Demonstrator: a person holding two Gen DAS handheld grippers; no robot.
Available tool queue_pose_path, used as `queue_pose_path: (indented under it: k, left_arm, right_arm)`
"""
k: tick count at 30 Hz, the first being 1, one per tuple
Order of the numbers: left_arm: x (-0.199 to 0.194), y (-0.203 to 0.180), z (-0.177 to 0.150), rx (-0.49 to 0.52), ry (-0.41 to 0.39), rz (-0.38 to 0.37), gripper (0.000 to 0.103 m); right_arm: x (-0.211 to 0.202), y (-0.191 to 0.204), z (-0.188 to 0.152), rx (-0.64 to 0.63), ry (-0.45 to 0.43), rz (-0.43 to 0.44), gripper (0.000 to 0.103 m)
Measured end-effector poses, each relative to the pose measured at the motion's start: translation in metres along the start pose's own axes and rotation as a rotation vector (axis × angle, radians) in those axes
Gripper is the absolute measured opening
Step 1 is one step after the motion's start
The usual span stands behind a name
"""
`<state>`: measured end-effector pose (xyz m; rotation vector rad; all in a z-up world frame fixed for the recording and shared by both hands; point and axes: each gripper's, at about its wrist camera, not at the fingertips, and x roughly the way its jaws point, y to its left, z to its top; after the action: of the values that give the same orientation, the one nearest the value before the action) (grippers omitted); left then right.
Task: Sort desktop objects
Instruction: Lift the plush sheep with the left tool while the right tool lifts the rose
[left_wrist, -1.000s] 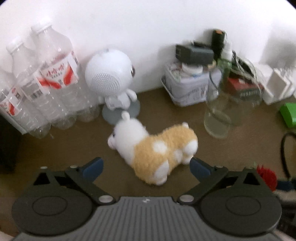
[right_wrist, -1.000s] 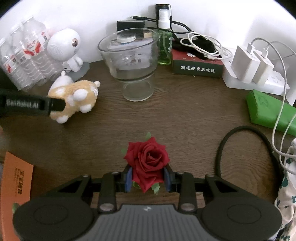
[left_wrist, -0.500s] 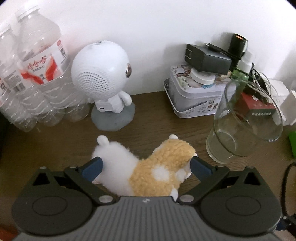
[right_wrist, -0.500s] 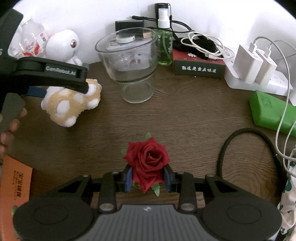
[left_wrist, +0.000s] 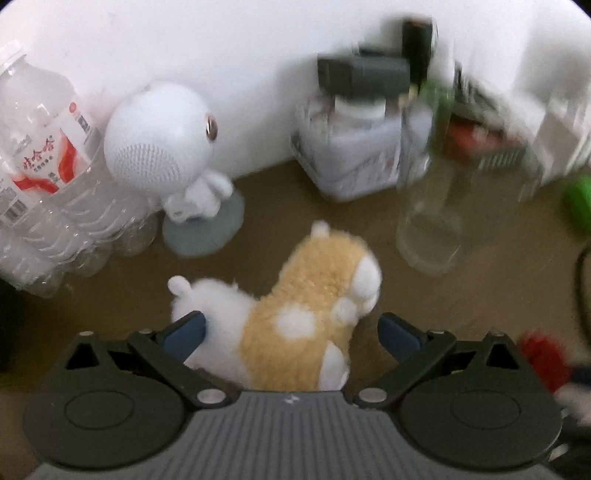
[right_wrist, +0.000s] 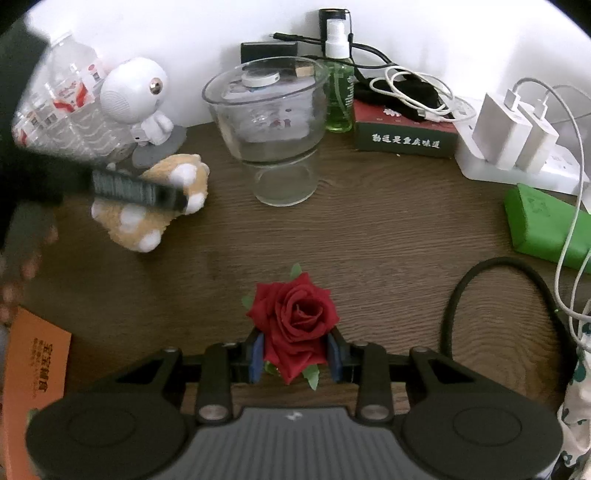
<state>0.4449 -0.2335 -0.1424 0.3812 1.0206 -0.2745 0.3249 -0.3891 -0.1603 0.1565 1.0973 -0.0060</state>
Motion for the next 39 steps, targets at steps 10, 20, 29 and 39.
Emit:
queue_pose_path:
  k: [10,20,29,39]
  left_arm:
    - [-0.010,-0.011,-0.013,0.130,-0.002,0.072,0.071]
    - [-0.023,-0.017,-0.026,0.245,-0.033,0.078,0.055]
    - [-0.036,-0.020,-0.035,0.263,-0.065,0.058,0.049]
    - [-0.056,-0.025,-0.040,0.294,-0.118,0.060,0.049]
  right_arm:
    - [-0.001,0.001,0.000,-0.001,-0.006,-0.004,0.032]
    - [-0.002,0.004,-0.001,0.003,-0.007,-0.010,0.032]
    - [-0.005,0.007,-0.003,-0.004,-0.010,-0.013,0.032]
    - [-0.012,0.009,-0.008,-0.009,-0.019,-0.017,0.032]
